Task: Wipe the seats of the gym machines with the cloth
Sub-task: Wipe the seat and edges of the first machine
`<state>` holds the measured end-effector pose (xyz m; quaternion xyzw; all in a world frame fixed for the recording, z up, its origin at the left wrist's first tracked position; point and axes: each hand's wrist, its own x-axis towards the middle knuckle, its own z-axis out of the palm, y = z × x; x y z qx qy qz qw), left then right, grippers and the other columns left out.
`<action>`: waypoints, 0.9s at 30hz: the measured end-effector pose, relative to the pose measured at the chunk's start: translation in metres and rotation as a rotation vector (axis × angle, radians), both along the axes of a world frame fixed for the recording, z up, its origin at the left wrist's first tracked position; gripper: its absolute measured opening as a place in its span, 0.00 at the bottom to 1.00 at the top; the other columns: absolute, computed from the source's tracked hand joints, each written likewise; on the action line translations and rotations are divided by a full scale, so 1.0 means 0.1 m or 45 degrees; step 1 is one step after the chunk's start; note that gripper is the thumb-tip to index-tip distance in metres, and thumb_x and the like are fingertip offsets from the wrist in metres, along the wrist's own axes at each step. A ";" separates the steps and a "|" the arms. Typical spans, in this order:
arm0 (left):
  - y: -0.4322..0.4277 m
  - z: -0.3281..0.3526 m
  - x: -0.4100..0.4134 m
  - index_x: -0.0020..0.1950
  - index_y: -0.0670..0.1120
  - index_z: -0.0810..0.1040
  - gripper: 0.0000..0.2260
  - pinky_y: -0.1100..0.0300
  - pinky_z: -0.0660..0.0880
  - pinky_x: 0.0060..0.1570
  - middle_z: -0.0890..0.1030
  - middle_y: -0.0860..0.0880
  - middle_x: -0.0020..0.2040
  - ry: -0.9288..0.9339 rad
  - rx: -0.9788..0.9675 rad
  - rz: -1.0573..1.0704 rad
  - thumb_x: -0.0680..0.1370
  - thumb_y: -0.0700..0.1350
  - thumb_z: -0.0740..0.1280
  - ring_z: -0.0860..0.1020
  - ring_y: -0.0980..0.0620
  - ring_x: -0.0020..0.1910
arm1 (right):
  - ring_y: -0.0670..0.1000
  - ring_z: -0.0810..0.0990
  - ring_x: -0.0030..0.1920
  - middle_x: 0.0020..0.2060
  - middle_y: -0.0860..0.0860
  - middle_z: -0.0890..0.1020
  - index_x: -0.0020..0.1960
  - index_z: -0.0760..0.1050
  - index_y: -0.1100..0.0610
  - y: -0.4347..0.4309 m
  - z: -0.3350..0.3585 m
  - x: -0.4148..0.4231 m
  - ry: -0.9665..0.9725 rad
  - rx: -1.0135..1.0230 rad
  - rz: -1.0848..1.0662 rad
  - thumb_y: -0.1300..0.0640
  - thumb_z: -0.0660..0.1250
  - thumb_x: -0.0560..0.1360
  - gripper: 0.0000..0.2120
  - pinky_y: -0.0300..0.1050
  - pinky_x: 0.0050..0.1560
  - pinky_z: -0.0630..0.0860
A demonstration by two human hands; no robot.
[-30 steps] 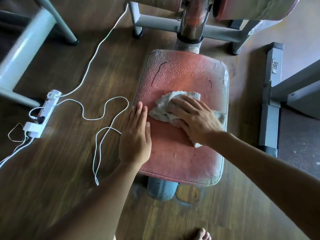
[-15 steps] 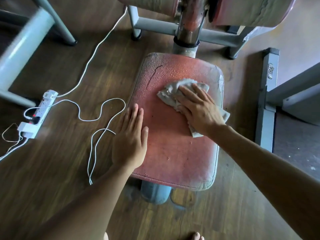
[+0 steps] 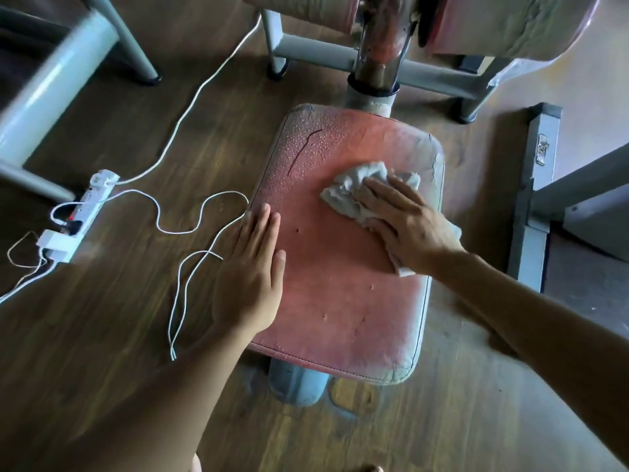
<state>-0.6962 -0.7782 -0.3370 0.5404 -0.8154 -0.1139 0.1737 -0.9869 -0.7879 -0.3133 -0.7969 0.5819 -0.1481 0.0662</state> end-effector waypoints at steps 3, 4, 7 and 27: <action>0.02 0.01 -0.01 0.78 0.41 0.63 0.23 0.48 0.64 0.75 0.62 0.45 0.80 -0.014 -0.043 0.016 0.84 0.47 0.53 0.59 0.47 0.80 | 0.64 0.72 0.69 0.70 0.57 0.75 0.71 0.74 0.56 -0.61 0.01 -0.12 -0.036 -0.057 -0.191 0.50 0.58 0.81 0.22 0.59 0.73 0.66; 0.02 0.02 -0.01 0.78 0.41 0.64 0.23 0.48 0.64 0.75 0.62 0.45 0.80 -0.020 -0.052 0.022 0.84 0.47 0.54 0.59 0.47 0.80 | 0.63 0.71 0.69 0.71 0.56 0.74 0.71 0.74 0.55 -0.75 0.02 -0.09 -0.052 -0.043 -0.282 0.50 0.58 0.81 0.21 0.59 0.72 0.66; 0.02 0.04 0.00 0.78 0.42 0.64 0.23 0.48 0.65 0.73 0.63 0.46 0.79 -0.030 -0.052 0.021 0.84 0.47 0.54 0.60 0.47 0.79 | 0.62 0.70 0.70 0.71 0.52 0.74 0.72 0.73 0.51 -0.82 0.02 0.07 -0.044 -0.015 -0.406 0.46 0.55 0.82 0.21 0.59 0.71 0.66; -0.08 -0.02 0.11 0.76 0.39 0.67 0.25 0.45 0.60 0.76 0.65 0.41 0.78 0.294 0.097 -0.108 0.81 0.46 0.55 0.61 0.41 0.78 | 0.58 0.69 0.72 0.72 0.46 0.73 0.71 0.74 0.44 0.42 0.02 0.77 -0.095 0.081 -0.507 0.39 0.55 0.80 0.23 0.59 0.64 0.70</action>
